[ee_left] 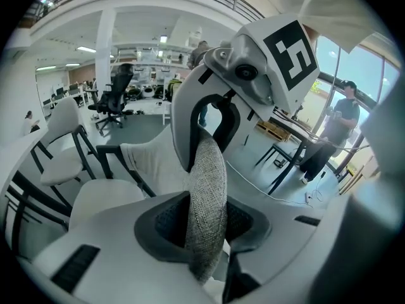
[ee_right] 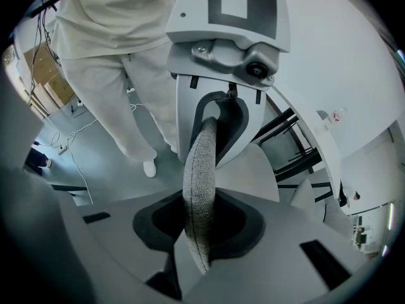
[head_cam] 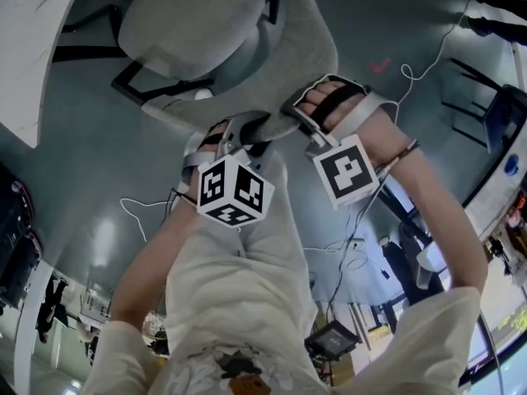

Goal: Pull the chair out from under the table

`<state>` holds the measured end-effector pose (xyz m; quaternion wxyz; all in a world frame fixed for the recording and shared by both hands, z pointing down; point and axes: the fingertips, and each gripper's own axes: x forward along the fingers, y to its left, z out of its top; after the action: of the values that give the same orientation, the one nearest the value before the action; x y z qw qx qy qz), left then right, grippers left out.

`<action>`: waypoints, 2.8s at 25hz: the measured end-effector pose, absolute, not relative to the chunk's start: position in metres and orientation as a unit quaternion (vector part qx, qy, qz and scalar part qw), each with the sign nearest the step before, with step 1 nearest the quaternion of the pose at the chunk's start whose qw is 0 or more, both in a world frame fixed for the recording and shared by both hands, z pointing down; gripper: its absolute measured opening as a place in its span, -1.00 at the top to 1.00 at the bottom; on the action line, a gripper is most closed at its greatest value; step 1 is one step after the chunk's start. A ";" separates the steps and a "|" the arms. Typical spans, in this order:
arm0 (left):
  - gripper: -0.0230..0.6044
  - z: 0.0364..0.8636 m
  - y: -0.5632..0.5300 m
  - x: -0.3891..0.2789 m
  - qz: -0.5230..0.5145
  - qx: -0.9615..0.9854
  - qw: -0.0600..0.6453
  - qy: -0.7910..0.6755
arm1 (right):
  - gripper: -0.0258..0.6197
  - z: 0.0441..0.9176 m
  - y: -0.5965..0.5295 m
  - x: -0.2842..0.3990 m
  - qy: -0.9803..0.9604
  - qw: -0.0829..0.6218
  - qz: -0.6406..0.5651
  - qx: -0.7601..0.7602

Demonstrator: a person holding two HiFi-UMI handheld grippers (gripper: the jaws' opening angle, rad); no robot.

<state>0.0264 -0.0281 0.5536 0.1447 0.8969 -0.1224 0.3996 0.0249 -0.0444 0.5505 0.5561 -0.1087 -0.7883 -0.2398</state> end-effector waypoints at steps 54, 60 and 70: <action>0.56 0.561 0.200 0.241 0.411 0.888 0.192 -0.069 | 0.64 0.556 0.173 0.231 -0.786 0.578 -0.205 -0.072; 0.52 0.562 0.203 0.244 0.409 0.887 0.202 -0.070 | 0.64 0.559 0.178 0.237 -0.779 0.585 -0.211 -0.080; 0.39 0.538 0.209 0.243 0.422 0.884 0.194 -0.046 | 0.55 0.537 0.185 0.228 -0.783 0.582 -0.218 -0.028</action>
<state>0.2433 0.2089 0.5384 0.1939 0.8844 -0.0461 0.4221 0.2281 0.1849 0.5372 0.5820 -0.0280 -0.7830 -0.2176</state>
